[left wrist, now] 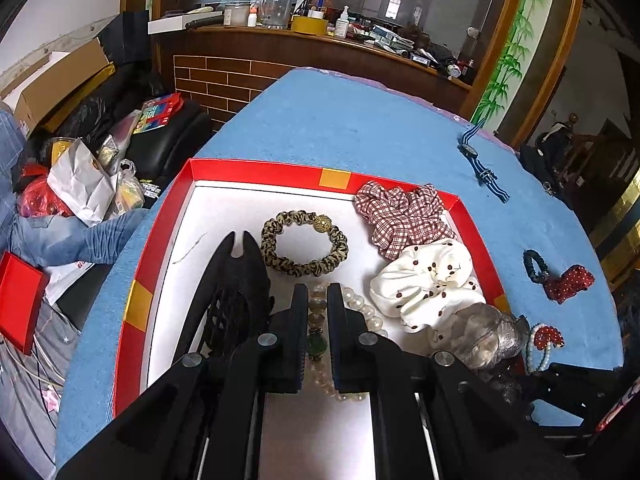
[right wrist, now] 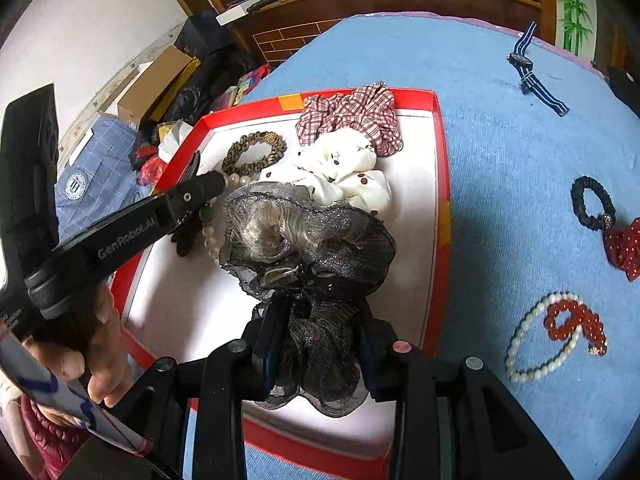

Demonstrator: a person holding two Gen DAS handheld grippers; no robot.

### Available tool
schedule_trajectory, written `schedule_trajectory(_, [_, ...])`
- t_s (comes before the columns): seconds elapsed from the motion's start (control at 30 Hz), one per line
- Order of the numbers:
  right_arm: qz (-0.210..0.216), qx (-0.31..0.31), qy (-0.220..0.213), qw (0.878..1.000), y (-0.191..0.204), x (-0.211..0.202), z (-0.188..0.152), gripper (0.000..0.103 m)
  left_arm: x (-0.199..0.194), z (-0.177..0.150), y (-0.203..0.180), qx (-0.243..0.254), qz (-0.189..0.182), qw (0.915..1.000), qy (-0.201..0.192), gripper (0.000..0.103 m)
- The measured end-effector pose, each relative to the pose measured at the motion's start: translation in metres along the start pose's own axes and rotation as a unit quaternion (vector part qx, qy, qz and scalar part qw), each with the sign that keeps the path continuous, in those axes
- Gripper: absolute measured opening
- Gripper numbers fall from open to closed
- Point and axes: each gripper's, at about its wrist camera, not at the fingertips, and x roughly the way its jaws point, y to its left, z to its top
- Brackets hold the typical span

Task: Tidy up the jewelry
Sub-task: 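Open both grippers to drop the scrunchie and bracelet into the box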

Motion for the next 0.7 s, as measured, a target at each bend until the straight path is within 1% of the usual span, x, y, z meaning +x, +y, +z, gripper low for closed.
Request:
schedule_trajectory(0.2, [0.005,0.003,-0.001,1.000,-0.003,0.001,0.000,0.049,0.000,0.000,0.000,-0.002,0.000,1.0000,0.001,0.009])
schedule_trajectory(0.27, [0.008,0.002,-0.003,1.000,-0.004,0.000,0.000,0.054,-0.001,0.000,0.000,-0.003,0.001,1.0000,0.001,0.009])
schedule_trajectory(0.33, [0.012,0.001,-0.006,1.000,-0.004,-0.003,0.000,0.062,-0.003,0.000,0.000,-0.003,0.002,1.0000,-0.001,0.009])
schedule_trajectory(0.43, [0.018,0.002,-0.008,1.000,-0.003,-0.008,-0.001,0.069,-0.008,0.001,-0.001,-0.004,0.001,1.0000,-0.007,0.009])
schedule_trajectory(0.7, [0.025,0.000,-0.022,0.999,-0.001,-0.026,-0.005,0.070,-0.024,0.003,-0.002,-0.001,0.001,0.9998,-0.019,0.009])
